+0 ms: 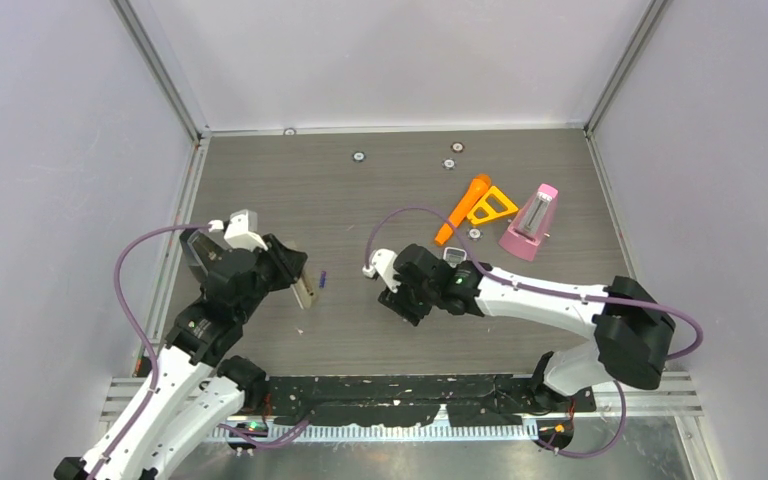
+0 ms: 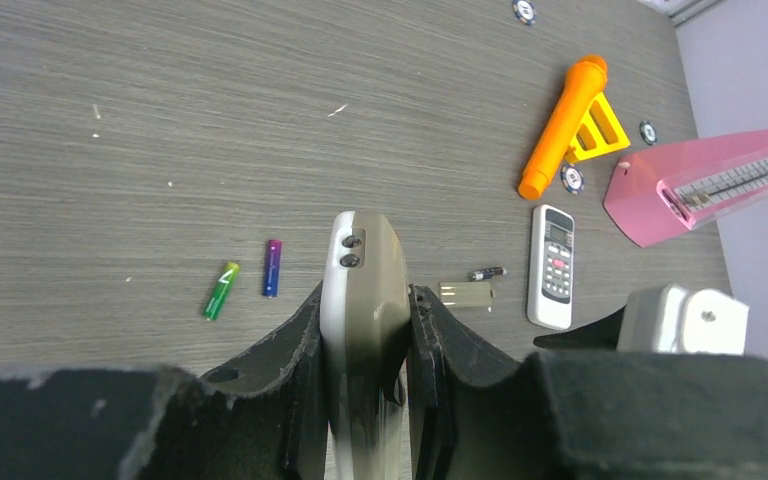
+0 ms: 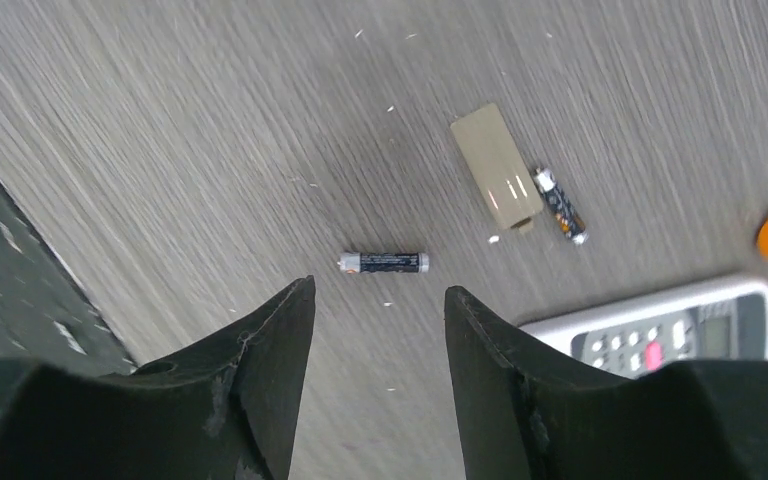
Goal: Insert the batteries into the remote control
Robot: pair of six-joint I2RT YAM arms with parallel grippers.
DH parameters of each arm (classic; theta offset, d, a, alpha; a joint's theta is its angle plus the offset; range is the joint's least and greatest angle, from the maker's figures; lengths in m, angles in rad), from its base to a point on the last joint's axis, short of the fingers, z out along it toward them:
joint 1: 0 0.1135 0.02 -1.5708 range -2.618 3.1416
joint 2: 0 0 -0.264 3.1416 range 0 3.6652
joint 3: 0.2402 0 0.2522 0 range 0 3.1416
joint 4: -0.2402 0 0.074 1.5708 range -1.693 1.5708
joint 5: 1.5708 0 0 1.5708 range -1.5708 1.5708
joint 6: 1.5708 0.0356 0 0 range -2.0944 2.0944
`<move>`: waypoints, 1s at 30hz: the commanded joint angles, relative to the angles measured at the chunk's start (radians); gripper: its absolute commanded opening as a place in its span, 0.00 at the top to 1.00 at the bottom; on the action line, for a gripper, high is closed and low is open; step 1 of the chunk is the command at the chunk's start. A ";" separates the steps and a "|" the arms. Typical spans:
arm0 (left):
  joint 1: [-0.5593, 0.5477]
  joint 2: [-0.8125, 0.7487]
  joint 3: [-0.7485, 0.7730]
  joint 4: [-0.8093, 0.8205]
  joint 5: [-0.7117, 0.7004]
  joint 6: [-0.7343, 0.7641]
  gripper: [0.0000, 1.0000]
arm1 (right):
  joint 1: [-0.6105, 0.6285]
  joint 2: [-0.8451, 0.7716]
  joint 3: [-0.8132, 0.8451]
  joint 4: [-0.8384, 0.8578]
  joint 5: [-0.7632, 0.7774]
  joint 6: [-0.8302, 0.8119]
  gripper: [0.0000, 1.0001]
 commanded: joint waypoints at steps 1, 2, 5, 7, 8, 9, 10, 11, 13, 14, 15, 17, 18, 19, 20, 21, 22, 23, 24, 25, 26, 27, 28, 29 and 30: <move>0.049 0.015 0.060 -0.018 0.036 -0.025 1.00 | 0.002 0.048 0.038 -0.030 -0.081 -0.380 0.44; 0.066 0.019 0.063 -0.021 0.055 -0.028 1.00 | 0.002 0.052 0.035 -0.026 -0.083 -0.430 0.43; 0.131 0.035 0.069 -0.032 0.115 -0.044 1.00 | 0.002 0.070 0.017 0.001 -0.118 -0.505 0.42; 0.171 0.046 0.067 -0.035 0.157 -0.053 1.00 | 0.003 0.090 0.018 -0.003 -0.131 -0.541 0.41; 0.188 0.050 0.065 -0.034 0.173 -0.056 1.00 | 0.003 0.098 0.024 -0.023 -0.148 -0.564 0.40; 0.203 0.053 0.062 -0.031 0.195 -0.057 1.00 | 0.002 0.114 0.040 -0.032 -0.158 -0.574 0.40; 0.220 0.054 0.057 -0.028 0.199 -0.060 1.00 | 0.001 0.121 0.046 -0.044 -0.176 -0.593 0.39; 0.232 0.056 0.053 -0.023 0.230 -0.061 1.00 | 0.001 0.138 0.049 -0.048 -0.183 -0.611 0.38; 0.247 0.057 0.046 -0.017 0.254 -0.063 1.00 | -0.001 0.159 0.064 -0.066 -0.194 -0.633 0.38; 0.255 0.058 0.043 -0.015 0.263 -0.064 1.00 | 0.000 0.167 0.075 -0.083 -0.196 -0.642 0.38; 0.261 0.060 0.041 -0.014 0.270 -0.064 1.00 | 0.000 0.182 0.079 -0.089 -0.197 -0.658 0.39; 0.271 0.060 0.037 -0.012 0.279 -0.065 1.00 | 0.000 0.197 0.087 -0.100 -0.185 -0.676 0.39; 0.276 0.060 0.034 -0.011 0.285 -0.063 1.00 | 0.000 0.205 0.088 -0.100 -0.178 -0.681 0.40; 0.278 0.060 0.031 -0.010 0.290 -0.062 1.00 | 0.000 0.208 0.088 -0.098 -0.175 -0.690 0.41; 0.287 0.061 0.028 -0.008 0.297 -0.061 1.00 | -0.001 0.213 0.081 -0.081 -0.159 -0.695 0.42; 0.289 0.060 0.024 -0.007 0.299 -0.061 1.00 | 0.000 0.218 0.078 -0.069 -0.157 -0.696 0.43; 0.292 0.062 0.021 -0.003 0.303 -0.062 1.00 | 0.000 0.221 0.078 -0.062 -0.153 -0.699 0.43; 0.294 0.061 0.020 0.000 0.306 -0.062 1.00 | -0.001 0.231 0.079 -0.061 -0.149 -0.704 0.44; 0.297 0.061 0.018 0.000 0.308 -0.061 1.00 | -0.002 0.242 0.082 -0.059 -0.142 -0.707 0.44; 0.299 0.063 0.019 0.000 0.310 -0.061 1.00 | -0.002 0.248 0.082 -0.058 -0.138 -0.714 0.45; 0.300 0.062 0.019 -0.001 0.312 -0.060 1.00 | -0.002 0.253 0.083 -0.053 -0.135 -0.718 0.45; 0.302 0.063 0.020 0.000 0.314 -0.059 1.00 | -0.002 0.260 0.083 -0.050 -0.135 -0.726 0.46; 0.303 0.062 0.018 0.000 0.315 -0.058 1.00 | -0.002 0.263 0.083 -0.042 -0.135 -0.729 0.46; 0.305 0.062 0.019 -0.001 0.316 -0.058 1.00 | -0.002 0.269 0.085 -0.038 -0.134 -0.732 0.48; 0.305 0.063 0.018 -0.001 0.318 -0.058 1.00 | -0.003 0.273 0.087 -0.031 -0.135 -0.732 0.49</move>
